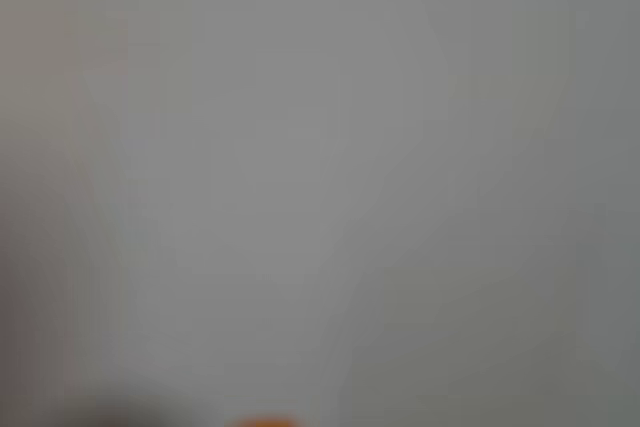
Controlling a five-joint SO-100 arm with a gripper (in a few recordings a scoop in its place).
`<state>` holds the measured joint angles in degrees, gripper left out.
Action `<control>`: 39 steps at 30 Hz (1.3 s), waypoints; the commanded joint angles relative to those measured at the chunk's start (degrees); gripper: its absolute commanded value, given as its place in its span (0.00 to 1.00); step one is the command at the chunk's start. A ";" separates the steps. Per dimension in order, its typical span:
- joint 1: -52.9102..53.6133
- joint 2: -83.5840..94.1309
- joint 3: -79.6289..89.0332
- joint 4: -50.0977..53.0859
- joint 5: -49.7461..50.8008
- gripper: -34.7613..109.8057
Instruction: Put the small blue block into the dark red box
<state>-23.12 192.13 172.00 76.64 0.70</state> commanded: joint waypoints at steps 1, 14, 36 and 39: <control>0.09 0.26 0.18 0.70 0.53 0.24; 0.53 0.35 0.53 0.00 15.91 0.28; -8.53 -48.16 -39.02 -2.55 59.68 0.36; -10.90 -58.62 -46.76 -3.52 64.16 0.36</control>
<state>-31.38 140.89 133.95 74.36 60.82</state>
